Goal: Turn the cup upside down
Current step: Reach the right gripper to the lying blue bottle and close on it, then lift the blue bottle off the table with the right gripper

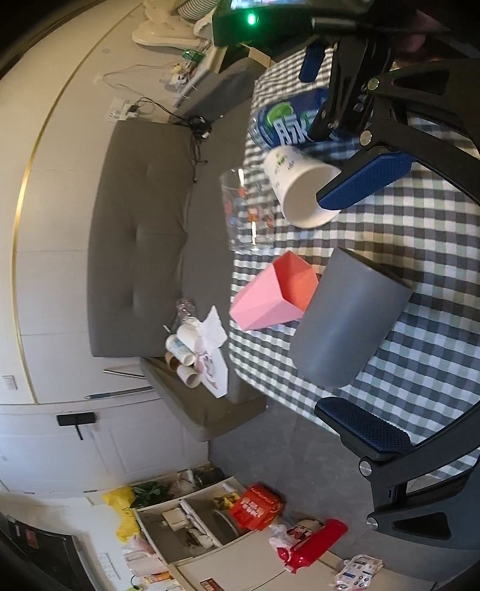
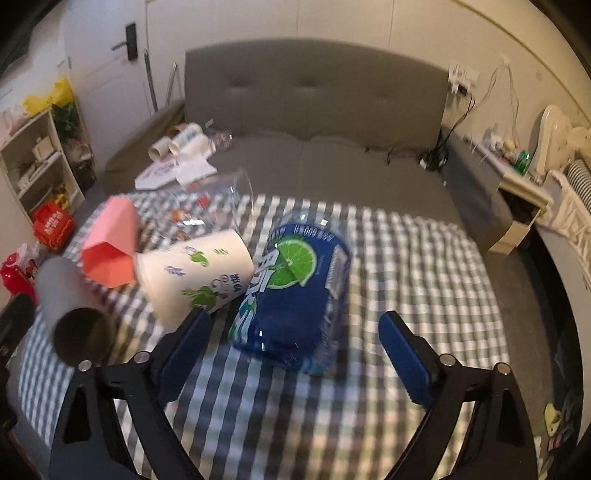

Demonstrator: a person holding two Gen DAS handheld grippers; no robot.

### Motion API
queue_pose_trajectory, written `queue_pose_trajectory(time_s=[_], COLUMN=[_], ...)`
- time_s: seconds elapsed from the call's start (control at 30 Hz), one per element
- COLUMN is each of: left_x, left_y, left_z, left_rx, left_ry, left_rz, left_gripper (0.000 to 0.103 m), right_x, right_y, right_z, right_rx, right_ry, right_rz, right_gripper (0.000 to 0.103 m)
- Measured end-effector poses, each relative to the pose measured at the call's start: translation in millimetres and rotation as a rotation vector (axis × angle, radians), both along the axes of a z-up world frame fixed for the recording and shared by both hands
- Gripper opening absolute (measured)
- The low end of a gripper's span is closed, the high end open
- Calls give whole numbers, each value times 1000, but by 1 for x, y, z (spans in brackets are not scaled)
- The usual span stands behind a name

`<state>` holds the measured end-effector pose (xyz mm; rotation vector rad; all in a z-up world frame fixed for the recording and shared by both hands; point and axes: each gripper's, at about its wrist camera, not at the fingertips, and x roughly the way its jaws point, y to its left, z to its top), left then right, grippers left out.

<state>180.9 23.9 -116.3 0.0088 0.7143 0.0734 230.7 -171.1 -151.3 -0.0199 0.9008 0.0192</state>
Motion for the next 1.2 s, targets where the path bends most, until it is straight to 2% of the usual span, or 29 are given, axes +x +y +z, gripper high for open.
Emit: queue_pose_trajectory(time_s=[0.1, 0.37, 0.63, 0.77, 0.9, 1.2], left_x=[4, -4, -38, -54, -63, -72], left_y=[0, -3, -7, -6, -5, -6], left_z=[-6, -11, 4, 4, 6, 10], left_rx=[-5, -29, 1, -19, -39, -46], left_ry=[10, 36, 19, 47, 61, 75], left_rz=[-8, -12, -32, -30, -28, -20], left_gripper=[103, 103, 103, 103, 103, 103], right_x=[13, 6, -60, -100, -131, -152], right_y=[1, 0, -1, 2, 2, 8], right_z=[-16, -17, -3, 2, 4, -7], right_rx=[13, 35, 29, 7, 34, 38], right_ry=[36, 40, 53, 61, 91, 157], right_rz=[-7, 2, 62, 93, 113, 145], right_gripper=[77, 74, 74, 74, 74, 75])
